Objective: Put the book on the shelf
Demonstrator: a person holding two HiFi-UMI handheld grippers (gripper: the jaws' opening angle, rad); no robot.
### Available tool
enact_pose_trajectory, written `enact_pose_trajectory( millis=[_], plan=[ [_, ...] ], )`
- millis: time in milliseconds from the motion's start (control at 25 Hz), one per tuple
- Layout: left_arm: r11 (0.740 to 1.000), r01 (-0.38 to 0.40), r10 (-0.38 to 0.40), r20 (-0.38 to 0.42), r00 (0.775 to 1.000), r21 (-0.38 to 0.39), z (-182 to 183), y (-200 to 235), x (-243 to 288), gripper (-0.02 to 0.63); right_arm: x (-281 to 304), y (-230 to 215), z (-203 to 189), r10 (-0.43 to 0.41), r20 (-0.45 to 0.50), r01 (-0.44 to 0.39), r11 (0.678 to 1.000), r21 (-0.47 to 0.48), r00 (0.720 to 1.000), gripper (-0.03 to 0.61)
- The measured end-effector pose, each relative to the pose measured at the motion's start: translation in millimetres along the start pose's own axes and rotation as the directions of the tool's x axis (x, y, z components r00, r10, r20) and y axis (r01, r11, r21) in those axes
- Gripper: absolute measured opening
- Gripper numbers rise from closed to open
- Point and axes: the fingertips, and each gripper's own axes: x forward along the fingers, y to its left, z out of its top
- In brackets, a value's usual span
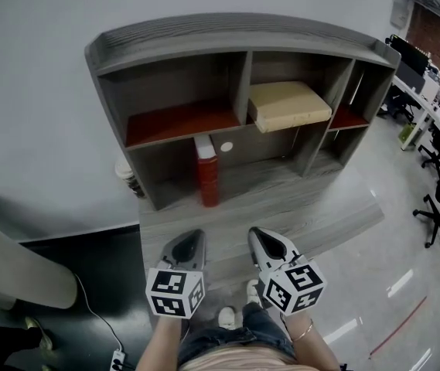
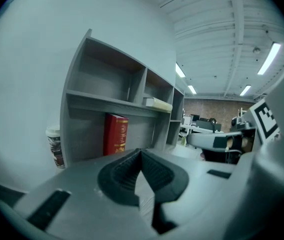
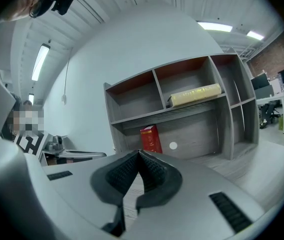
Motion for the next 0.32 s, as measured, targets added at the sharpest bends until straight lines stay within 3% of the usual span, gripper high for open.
enact_pose_trajectory(
  millis=[320],
  plan=[
    [1.0, -0.002, 0.002, 0.011, 1.0, 0.009, 8, 12, -3, 0.012, 8, 10, 2, 0.017, 0.026, -0.018, 1.0, 0.002, 0.999, 0.008]
  ],
)
